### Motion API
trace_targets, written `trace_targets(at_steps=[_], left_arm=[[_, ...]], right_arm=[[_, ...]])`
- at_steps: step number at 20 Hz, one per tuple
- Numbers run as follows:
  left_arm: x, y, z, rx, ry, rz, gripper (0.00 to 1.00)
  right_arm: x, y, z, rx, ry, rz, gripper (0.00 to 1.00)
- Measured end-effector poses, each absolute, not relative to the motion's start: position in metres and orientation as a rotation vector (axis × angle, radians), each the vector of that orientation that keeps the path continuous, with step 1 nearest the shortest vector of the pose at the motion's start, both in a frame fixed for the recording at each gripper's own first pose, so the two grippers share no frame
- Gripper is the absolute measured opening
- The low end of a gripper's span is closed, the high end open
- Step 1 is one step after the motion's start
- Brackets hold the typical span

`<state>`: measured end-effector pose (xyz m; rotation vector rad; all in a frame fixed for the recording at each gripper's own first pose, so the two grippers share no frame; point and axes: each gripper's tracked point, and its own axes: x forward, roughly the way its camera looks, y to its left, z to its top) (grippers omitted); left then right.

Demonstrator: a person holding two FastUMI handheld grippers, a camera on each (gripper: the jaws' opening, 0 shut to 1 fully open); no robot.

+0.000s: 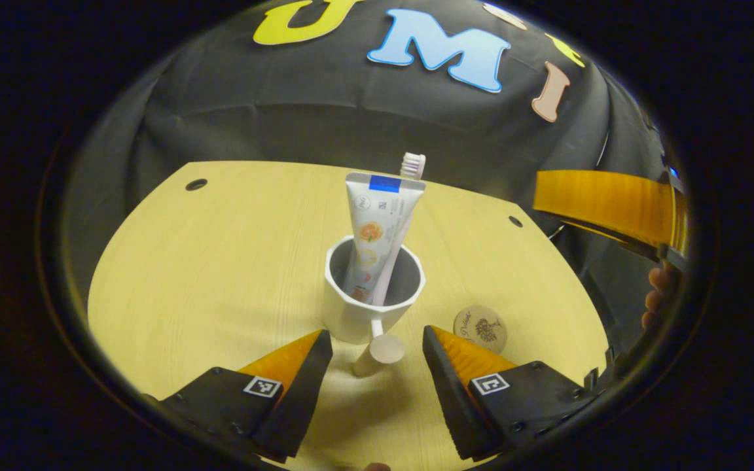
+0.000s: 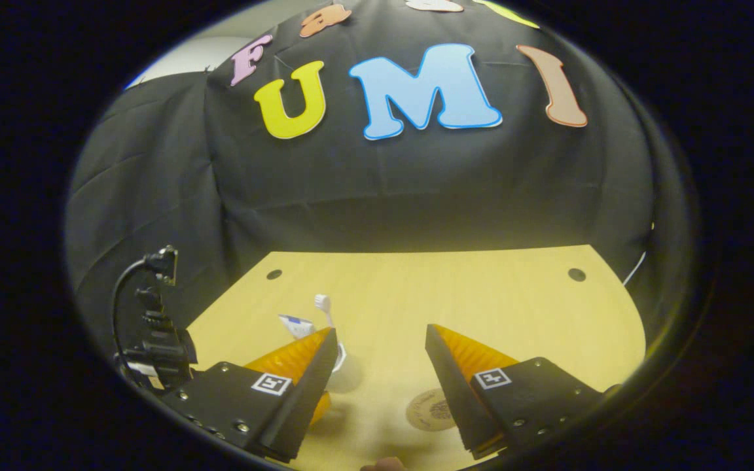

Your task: Put the toothbrush and toothpaste on the desktop into the cup, then pick up the cup and place it on the coaster on the desktop.

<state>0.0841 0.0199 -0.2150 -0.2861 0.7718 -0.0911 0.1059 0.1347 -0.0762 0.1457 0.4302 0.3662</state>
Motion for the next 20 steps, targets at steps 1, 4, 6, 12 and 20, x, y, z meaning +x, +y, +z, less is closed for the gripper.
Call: trace_targets(at_steps=[1,4,6,12,20], left_arm=[[0.085,0.018,-0.218,-0.284,0.804,-0.087,0.9],[0.087,0.014,-0.228,-0.281,0.901,-0.083,0.91],[0.093,0.015,-0.233,-0.273,0.95,-0.07,0.91],[0.103,0.017,-0.25,-0.289,1.082,-0.031,0.89],[0.103,0.015,-0.26,-0.255,1.145,0.017,0.54]], right_arm=[[0.105,0.123,-0.076,0.13,0.423,0.344,0.86],[0.095,0.096,-0.076,0.114,0.422,0.295,0.86],[0.087,0.082,-0.078,0.117,0.44,0.279,0.86],[0.062,0.046,-0.097,0.145,0.509,0.239,0.86],[0.048,0.024,-0.116,0.167,0.555,0.225,0.86]])
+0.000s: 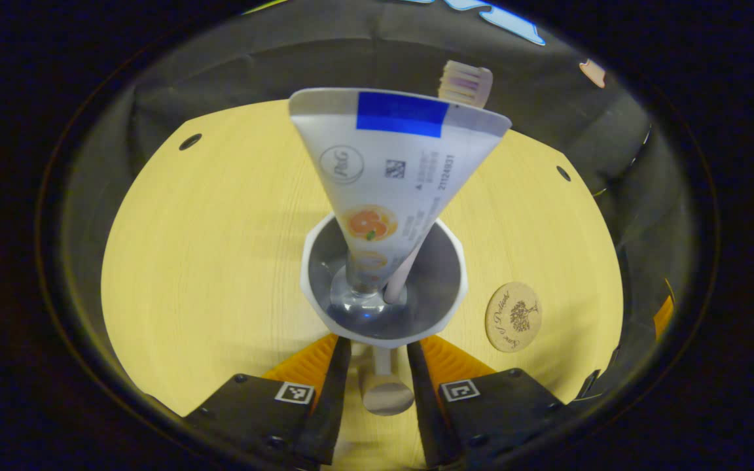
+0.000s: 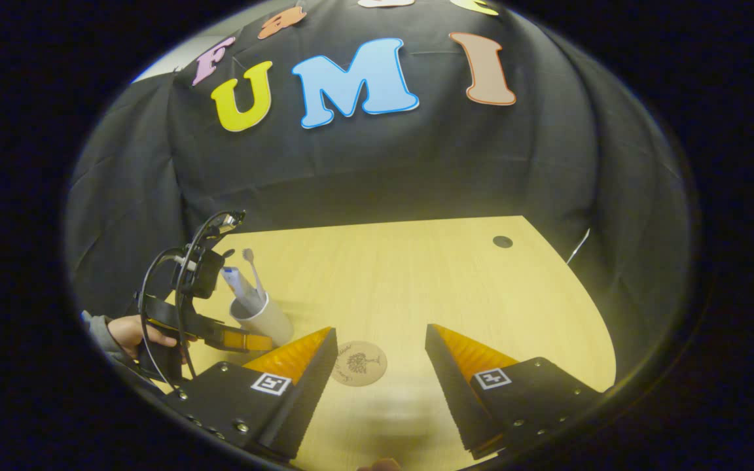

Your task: Put the toothbrush and toothpaste on the desktop into the cup, then pick up the cup and place it on the coaster on the desktop.

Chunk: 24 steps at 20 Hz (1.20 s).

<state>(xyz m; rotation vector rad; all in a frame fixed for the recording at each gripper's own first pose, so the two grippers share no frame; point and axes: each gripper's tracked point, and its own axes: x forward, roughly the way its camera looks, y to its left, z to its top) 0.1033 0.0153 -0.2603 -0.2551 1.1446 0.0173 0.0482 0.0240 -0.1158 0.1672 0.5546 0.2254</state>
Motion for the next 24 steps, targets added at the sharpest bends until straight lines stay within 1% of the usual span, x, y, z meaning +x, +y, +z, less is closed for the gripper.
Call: trace_targets(at_steps=[2,3,4,6,7,8,13,14,18,24], left_arm=[[0.099,0.015,-0.262,-0.229,1.174,0.024,0.43],[0.099,0.016,-0.262,-0.208,1.177,0.039,0.43],[0.099,0.017,-0.263,-0.189,1.179,0.038,0.38],[0.102,0.016,-0.264,-0.171,1.173,0.039,0.35],[0.102,0.015,-0.263,-0.166,1.165,0.037,0.36],[0.102,0.017,-0.262,-0.164,1.161,0.035,0.34],[0.101,0.011,-0.259,-0.147,1.126,0.032,0.33],[0.1,0.007,-0.257,-0.152,1.121,0.028,0.34],[0.103,-0.014,-0.242,-0.12,1.09,-0.013,0.34],[0.101,-0.069,-0.231,-0.098,1.087,-0.117,0.34]], right_arm=[[0.048,0.021,-0.116,0.163,0.555,0.224,0.86],[0.048,0.019,-0.116,0.16,0.554,0.223,0.86],[0.048,0.017,-0.116,0.158,0.554,0.222,0.86],[0.047,0.015,-0.117,0.157,0.556,0.219,0.86],[0.047,0.014,-0.117,0.157,0.556,0.218,0.86],[0.047,0.013,-0.116,0.156,0.555,0.217,0.86],[0.046,0.007,-0.115,0.156,0.553,0.213,0.86],[0.046,0.005,-0.114,0.157,0.551,0.209,0.86],[0.045,-0.002,-0.112,0.163,0.542,0.196,0.86],[0.04,-0.013,-0.109,0.163,0.53,0.183,0.86]])
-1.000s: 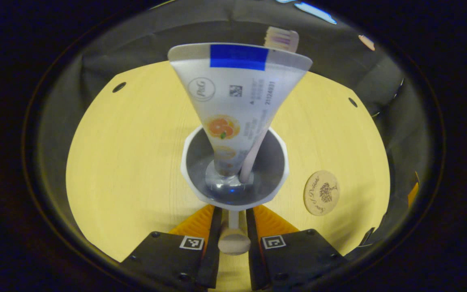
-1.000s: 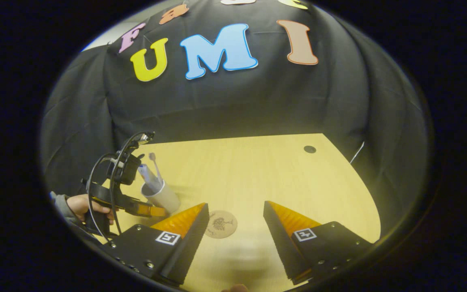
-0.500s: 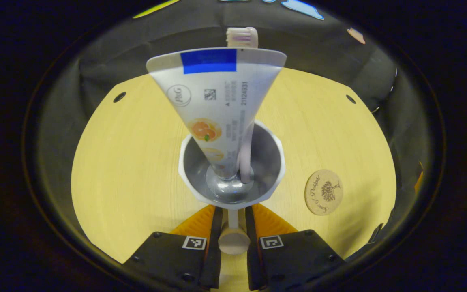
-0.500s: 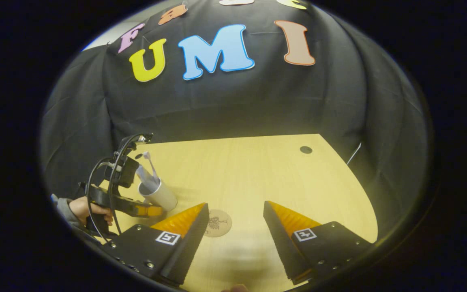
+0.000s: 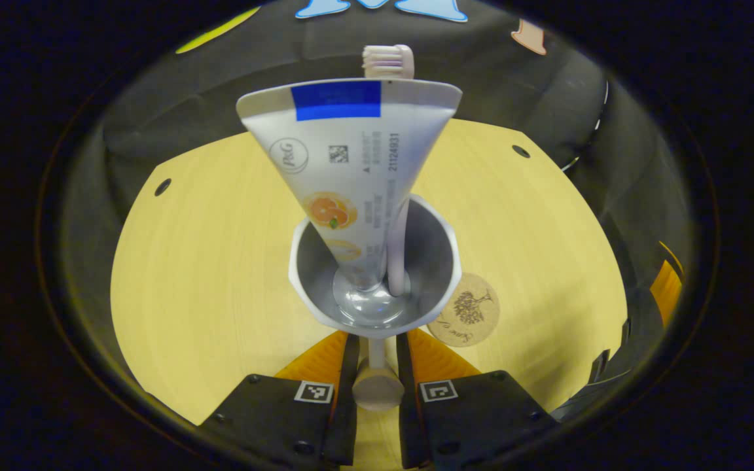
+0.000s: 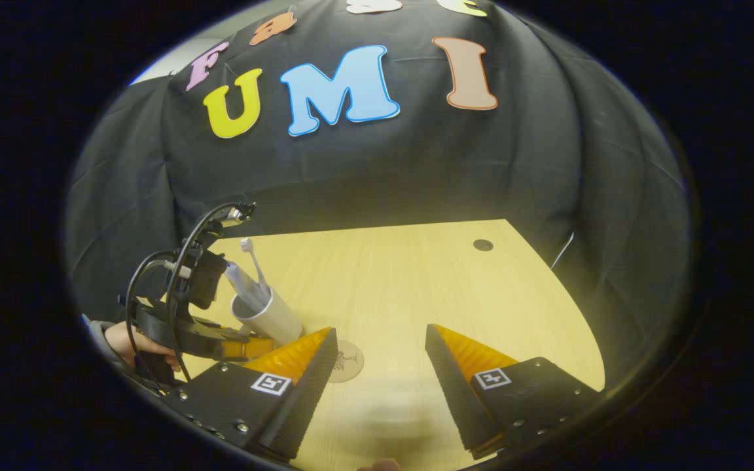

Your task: Put the toothbrush and toothpaste on the desktop into the cup, then pick up the cup and place it on the coaster on the desktop.

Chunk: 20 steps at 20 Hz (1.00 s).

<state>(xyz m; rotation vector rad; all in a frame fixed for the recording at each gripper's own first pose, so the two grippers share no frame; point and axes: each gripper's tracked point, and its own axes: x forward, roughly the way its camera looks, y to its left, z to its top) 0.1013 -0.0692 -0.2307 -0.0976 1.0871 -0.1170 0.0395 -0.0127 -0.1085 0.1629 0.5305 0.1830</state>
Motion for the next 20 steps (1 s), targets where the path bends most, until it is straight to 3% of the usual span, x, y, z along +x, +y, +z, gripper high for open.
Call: trace_targets(at_steps=[11,20], left_arm=[[0.088,-0.153,-0.236,-0.053,1.128,-0.229,0.34],[0.076,-0.167,-0.255,-0.04,1.185,-0.188,0.34]], right_arm=[[0.025,-0.051,-0.115,0.186,0.536,0.138,0.86],[0.016,-0.078,-0.122,0.21,0.543,0.123,0.86]])
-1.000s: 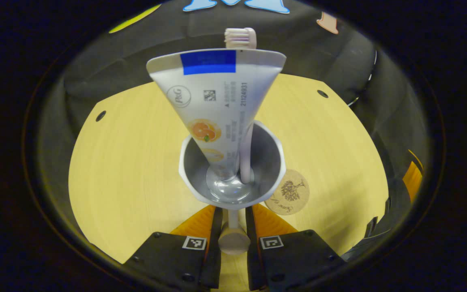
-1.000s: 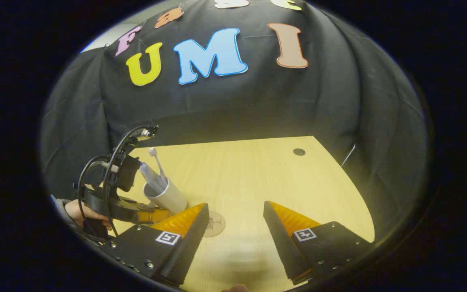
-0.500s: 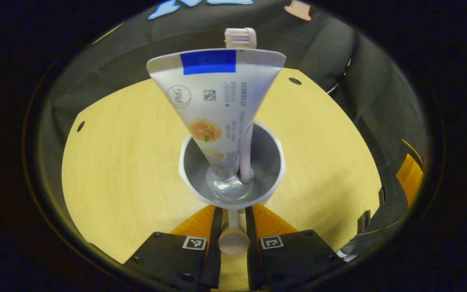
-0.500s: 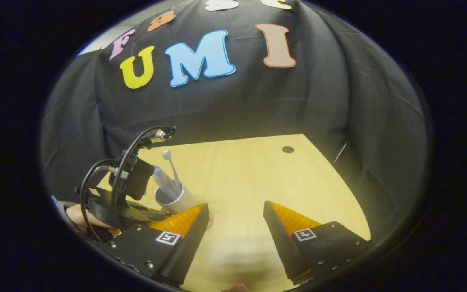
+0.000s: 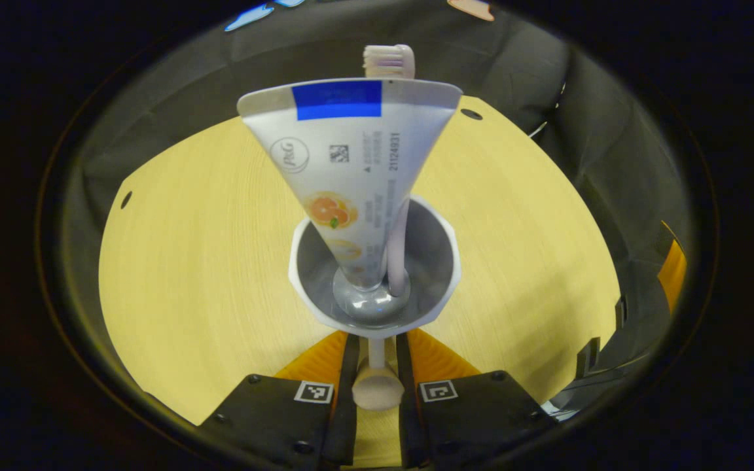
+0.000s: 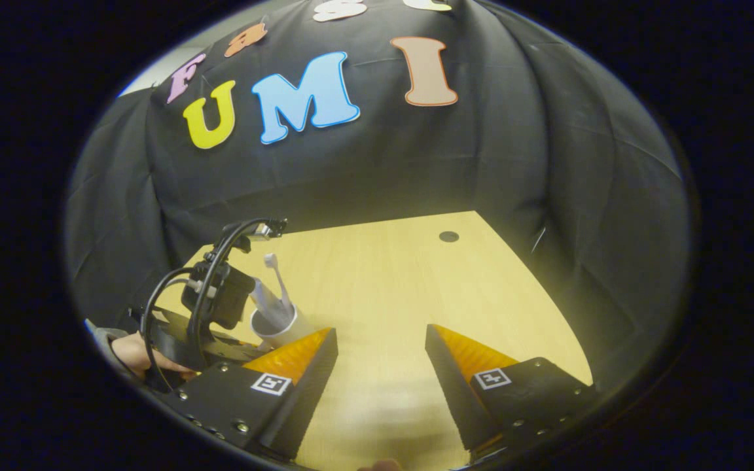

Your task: Put the toothbrush and toothpaste on the desktop into the cup, then pick up the cup and place it on the coaster on the desktop.

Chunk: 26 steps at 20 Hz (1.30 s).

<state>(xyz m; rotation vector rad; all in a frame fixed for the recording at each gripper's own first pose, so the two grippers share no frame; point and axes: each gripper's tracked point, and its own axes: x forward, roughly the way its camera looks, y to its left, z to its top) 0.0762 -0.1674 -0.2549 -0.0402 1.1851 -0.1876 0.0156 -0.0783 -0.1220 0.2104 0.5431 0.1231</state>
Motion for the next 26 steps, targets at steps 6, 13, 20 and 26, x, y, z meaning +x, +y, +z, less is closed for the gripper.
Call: trace_targets(at_steps=[6,13,20,26], left_arm=[[0.076,-0.17,-0.256,-0.027,1.18,-0.167,0.34],[0.077,-0.174,-0.248,-0.047,1.117,-0.154,0.41],[0.075,-0.185,-0.211,-0.101,0.982,-0.156,0.72],[0.07,-0.179,-0.168,-0.165,0.83,-0.118,0.88]], right_arm=[[0.014,-0.082,-0.122,0.21,0.543,0.147,0.86],[0.01,-0.082,-0.118,0.183,0.526,0.19,0.86],[0.013,-0.083,-0.102,0.159,0.484,0.208,0.86],[0.01,-0.082,-0.081,0.124,0.423,0.215,0.86]])
